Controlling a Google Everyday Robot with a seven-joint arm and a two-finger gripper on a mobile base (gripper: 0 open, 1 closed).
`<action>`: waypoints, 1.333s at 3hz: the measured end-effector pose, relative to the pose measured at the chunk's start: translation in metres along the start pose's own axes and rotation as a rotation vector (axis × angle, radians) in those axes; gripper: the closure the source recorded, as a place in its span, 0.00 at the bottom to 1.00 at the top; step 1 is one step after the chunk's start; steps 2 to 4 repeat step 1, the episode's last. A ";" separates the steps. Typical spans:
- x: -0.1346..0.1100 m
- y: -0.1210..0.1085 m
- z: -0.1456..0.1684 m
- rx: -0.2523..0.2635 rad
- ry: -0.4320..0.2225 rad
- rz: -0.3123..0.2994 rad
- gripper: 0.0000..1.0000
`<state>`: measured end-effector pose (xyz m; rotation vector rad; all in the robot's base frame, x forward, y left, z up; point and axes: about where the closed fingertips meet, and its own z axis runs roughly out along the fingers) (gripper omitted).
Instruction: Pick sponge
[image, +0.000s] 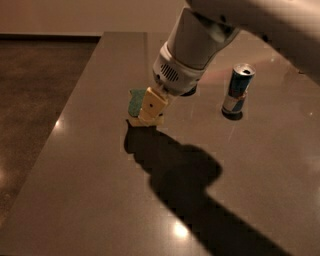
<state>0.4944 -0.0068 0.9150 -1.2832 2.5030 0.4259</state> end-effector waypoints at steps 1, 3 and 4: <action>0.001 -0.004 -0.017 -0.031 -0.054 0.005 1.00; 0.001 -0.004 -0.017 -0.031 -0.054 0.005 1.00; 0.001 -0.004 -0.017 -0.031 -0.054 0.005 1.00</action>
Offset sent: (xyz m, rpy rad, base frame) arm 0.0000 0.0000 0.0000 0.0000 0.0000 0.0000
